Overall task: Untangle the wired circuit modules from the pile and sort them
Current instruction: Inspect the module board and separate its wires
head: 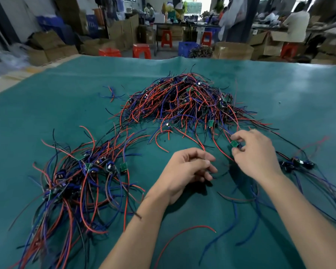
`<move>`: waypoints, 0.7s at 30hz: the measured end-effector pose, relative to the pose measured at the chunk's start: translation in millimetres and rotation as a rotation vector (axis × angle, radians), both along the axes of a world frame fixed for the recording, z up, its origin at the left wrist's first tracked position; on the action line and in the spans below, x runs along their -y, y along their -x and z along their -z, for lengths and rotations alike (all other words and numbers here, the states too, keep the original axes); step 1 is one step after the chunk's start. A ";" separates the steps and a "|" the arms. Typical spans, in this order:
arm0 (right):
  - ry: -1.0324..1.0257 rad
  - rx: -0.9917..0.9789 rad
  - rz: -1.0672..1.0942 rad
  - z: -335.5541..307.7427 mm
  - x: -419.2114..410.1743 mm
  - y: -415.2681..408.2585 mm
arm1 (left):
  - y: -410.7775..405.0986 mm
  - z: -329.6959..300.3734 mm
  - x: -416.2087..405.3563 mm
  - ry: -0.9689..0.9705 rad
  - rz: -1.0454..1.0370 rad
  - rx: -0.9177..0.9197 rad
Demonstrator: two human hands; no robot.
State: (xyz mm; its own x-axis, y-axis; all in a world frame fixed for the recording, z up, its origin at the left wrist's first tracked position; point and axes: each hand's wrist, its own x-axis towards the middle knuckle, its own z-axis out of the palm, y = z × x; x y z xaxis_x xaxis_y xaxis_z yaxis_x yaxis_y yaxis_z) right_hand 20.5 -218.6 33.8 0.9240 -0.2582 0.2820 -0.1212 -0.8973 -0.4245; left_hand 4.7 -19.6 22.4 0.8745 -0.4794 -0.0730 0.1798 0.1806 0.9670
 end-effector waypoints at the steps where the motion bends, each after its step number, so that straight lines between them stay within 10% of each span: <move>1: 0.015 -0.015 0.007 3.0 1.8 0.3 | -0.6 0.5 -0.2 0.008 -0.006 -0.008; 14: -0.067 0.055 0.029 14.0 11.5 6.2 | -2.1 3.1 -1.5 0.021 -0.035 -0.032; 21: -0.969 0.210 -0.268 -1.5 -16.7 19.1 | -3.9 4.0 3.9 0.065 -0.058 -0.069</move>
